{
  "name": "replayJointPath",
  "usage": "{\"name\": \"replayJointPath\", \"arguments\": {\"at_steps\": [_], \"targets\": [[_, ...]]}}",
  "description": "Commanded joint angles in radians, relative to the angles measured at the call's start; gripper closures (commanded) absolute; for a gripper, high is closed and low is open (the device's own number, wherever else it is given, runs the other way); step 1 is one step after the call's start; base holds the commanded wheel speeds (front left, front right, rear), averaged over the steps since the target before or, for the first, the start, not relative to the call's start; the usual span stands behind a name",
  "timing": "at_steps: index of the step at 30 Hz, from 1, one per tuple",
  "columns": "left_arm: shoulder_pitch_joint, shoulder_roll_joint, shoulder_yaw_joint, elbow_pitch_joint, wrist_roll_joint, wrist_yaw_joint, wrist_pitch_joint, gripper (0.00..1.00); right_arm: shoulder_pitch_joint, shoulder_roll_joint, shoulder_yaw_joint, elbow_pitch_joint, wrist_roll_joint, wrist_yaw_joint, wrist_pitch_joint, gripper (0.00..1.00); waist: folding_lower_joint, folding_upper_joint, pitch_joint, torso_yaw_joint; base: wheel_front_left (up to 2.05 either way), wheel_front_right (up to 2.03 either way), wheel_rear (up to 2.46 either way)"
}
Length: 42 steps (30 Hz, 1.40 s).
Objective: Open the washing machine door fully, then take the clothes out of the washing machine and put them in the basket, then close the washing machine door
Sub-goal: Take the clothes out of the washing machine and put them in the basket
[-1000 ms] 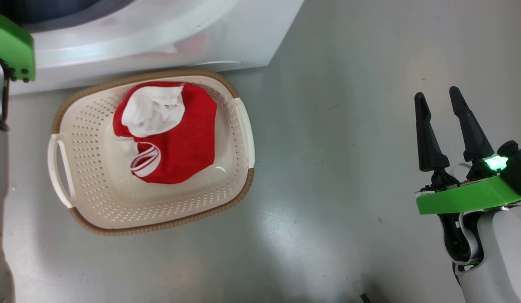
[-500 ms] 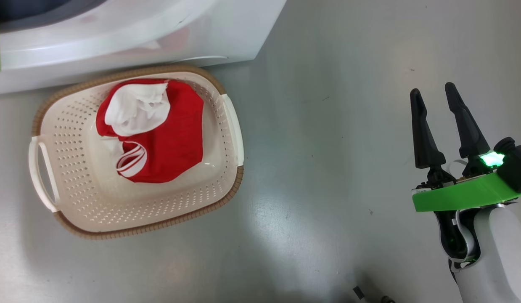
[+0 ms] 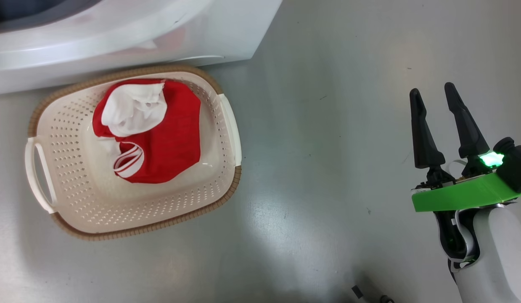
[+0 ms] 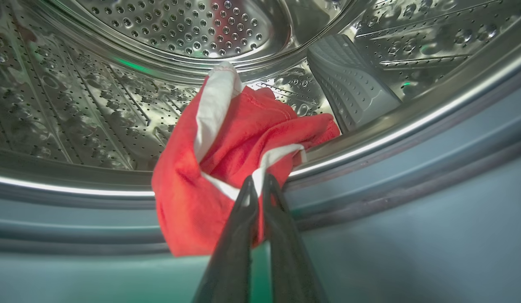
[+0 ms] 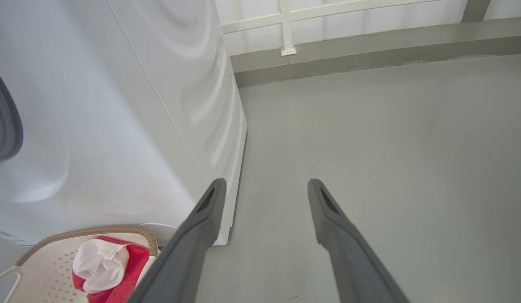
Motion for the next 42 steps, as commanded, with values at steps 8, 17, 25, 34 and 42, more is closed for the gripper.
{"name": "replayJointPath", "arguments": {"at_steps": [8,17,25,34,42], "targets": [[0.003,0.023,0.073,-0.074,-0.112,-0.023,-0.027,1.00,0.003,-0.006,0.013,-0.023,-0.004,0.006,-0.006,0.00,0.0000,0.0000,-0.013,0.015,0.00,0.00,0.00],[0.174,-0.044,0.202,-0.431,-0.266,-0.074,-0.028,1.00,0.010,-0.018,0.003,-0.026,-0.009,0.006,-0.006,0.00,0.0000,0.0000,-0.033,0.043,0.00,0.00,0.00],[0.286,-0.108,0.288,-0.615,-0.328,-0.130,-0.028,1.00,0.021,-0.031,-0.003,-0.025,-0.015,0.006,-0.006,0.00,0.0000,0.0000,-0.055,0.064,0.00,0.00,0.00],[0.402,-0.189,0.327,-0.824,-0.365,-0.166,-0.028,1.00,0.047,-0.050,-0.021,-0.020,-0.028,0.006,-0.006,0.00,0.0000,0.0000,-0.087,0.096,0.00,0.00,0.00],[0.563,-0.223,0.277,-1.041,-0.419,-0.168,-0.028,1.00,0.079,-0.060,-0.030,-0.019,-0.037,0.006,-0.006,0.00,0.0000,0.0000,-0.122,0.119,0.00,0.00,0.00]]}}
